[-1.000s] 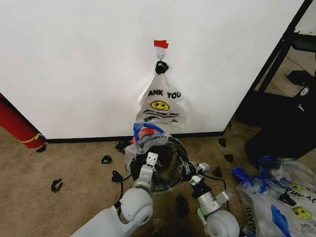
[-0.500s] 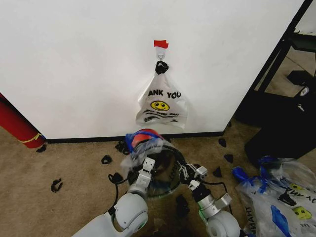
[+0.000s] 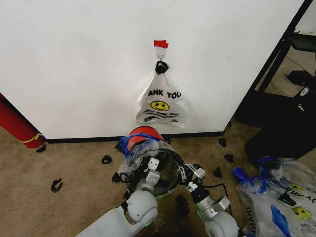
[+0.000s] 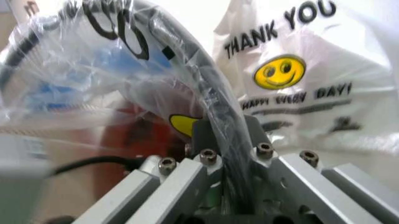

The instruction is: Pick up the garbage bag from the wall and place it over the trash bin.

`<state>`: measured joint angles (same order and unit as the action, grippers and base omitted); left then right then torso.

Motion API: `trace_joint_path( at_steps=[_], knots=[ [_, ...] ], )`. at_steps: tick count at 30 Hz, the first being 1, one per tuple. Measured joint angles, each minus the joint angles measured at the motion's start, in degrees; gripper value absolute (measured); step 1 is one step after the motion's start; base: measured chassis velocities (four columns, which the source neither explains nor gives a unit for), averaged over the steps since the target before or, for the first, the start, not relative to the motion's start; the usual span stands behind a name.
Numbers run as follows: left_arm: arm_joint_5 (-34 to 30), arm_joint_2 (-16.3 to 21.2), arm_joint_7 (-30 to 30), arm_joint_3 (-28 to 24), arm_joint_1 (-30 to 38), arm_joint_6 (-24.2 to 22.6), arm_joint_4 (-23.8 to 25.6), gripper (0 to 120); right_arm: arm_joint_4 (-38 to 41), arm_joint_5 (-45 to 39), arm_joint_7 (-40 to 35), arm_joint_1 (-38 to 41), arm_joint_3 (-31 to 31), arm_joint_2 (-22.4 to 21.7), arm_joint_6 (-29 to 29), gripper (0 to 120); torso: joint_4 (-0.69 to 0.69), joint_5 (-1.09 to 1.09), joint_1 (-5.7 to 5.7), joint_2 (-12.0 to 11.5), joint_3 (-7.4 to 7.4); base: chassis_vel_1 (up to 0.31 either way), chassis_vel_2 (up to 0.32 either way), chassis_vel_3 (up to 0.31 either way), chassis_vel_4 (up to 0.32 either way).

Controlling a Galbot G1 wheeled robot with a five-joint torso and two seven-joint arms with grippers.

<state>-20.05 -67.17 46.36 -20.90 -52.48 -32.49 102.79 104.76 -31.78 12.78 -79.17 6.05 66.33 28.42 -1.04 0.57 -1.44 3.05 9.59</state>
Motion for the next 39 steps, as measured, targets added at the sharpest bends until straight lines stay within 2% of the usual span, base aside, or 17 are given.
trace_joint_path(
  at_steps=[9, 12, 19, 22, 23, 26, 30, 32, 37, 39],
  knots=[
    [-0.09, -2.68, 2.03, 0.34, 3.36, 0.50, -5.97, 0, 3.33, -4.81, -0.36, -1.28, -1.35, -0.84, -2.71, 0, 0.00, 0.00, 0.00, 0.00, 0.00, 0.000, 0.000, 0.000, 0.000],
    [-0.09, -2.91, 2.04, 0.55, 3.81, 0.72, -6.70, 0, 3.53, -5.47, -0.20, -1.41, -1.39, -0.92, -2.97, 0, 0.03, -0.01, 0.00, 0.00, 0.00, 0.000, 0.000, 0.000, 0.000],
    [-0.75, -3.27, 1.91, 1.56, 4.49, 1.64, -7.18, 0, 2.87, -6.44, 0.32, -1.47, -1.23, -0.94, -3.09, 0, -0.01, 0.01, 0.00, 0.00, 0.00, 0.000, 0.000, 0.000, 0.000],
    [-1.53, -2.00, 1.66, 1.69, 3.58, 1.61, -4.06, 0, 0.55, -5.79, 0.60, -0.86, -0.89, -0.62, -2.59, 0, 0.01, 0.00, 0.00, 0.00, 0.00, 0.000, 0.000, 0.000, 0.000],
    [-1.96, -0.91, 1.33, 1.33, 2.32, 1.32, -0.82, 0, -0.98, -5.78, 0.02, -0.02, -0.50, -0.23, -2.53, 0, 0.00, 0.00, 0.00, 0.00, 0.00, 0.000, 0.000, 0.000, 0.000],
    [-2.07, -0.34, 1.04, 1.13, 1.61, 1.17, 0.72, 0, -1.71, -5.98, -0.63, 0.54, -0.36, 0.02, -2.55, 0, 0.00, 0.00, 0.00, 0.00, 0.00, 0.000, 0.000, 0.000, 0.000],
    [-1.47, 3.04, -3.39, 0.40, -2.00, 1.90, 7.29, 0, -3.94, -8.32, -3.30, 3.39, -0.63, 1.47, -3.75, 0, 0.00, 0.01, 0.00, 0.00, 0.00, 0.000, 0.000, 0.000, 0.000],
    [-1.33, 3.49, -4.19, 0.39, -2.49, 2.11, 8.01, 0, -4.09, -8.87, -3.73, 3.72, -0.74, 1.65, -4.04, 0, 0.01, 0.00, 0.00, 0.00, 0.00, 0.000, 0.000, 0.000, 0.000],
    [0.39, 6.11, -8.64, 1.07, -6.58, 4.42, 12.58, 0, -3.51, -12.96, -7.89, 4.89, -1.56, 2.09, -7.34, 0, 0.00, 0.01, 0.00, 0.00, 0.00, 0.000, 0.000, 0.000, 0.000],
    [1.07, 7.48, -11.49, 2.09, -8.61, 6.99, 14.81, 0, -2.43, -16.02, -10.01, 5.11, -1.75, 1.96, -9.19, 0, 0.00, 0.01, 0.00, 0.00, 0.00, 0.000, 0.000, 0.000, 0.000]
  ],
)
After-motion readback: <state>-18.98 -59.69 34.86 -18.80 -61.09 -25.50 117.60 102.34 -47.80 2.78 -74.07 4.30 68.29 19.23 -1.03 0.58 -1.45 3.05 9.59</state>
